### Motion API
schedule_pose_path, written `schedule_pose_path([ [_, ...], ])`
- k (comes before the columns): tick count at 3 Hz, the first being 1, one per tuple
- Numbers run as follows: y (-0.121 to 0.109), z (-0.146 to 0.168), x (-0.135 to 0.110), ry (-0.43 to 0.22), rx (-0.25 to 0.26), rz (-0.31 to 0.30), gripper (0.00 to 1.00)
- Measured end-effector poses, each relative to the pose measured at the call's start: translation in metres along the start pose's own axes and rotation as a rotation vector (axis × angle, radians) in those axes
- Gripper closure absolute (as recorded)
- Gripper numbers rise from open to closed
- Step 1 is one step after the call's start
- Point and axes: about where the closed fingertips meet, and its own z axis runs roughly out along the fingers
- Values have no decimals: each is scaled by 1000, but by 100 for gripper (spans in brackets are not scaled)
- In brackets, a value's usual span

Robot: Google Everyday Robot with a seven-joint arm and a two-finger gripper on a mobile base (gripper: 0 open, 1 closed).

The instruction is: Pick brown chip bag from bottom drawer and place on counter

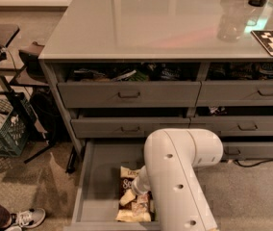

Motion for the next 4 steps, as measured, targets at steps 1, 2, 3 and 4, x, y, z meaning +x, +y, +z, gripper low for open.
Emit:
schedule_pose_path([
  [1,9,16,12,-49,-94,-27,0],
  [2,10,29,14,-123,-182,-41,0],
  [3,10,29,14,-123,-182,-41,0],
  [4,10,29,14,-123,-182,-41,16],
])
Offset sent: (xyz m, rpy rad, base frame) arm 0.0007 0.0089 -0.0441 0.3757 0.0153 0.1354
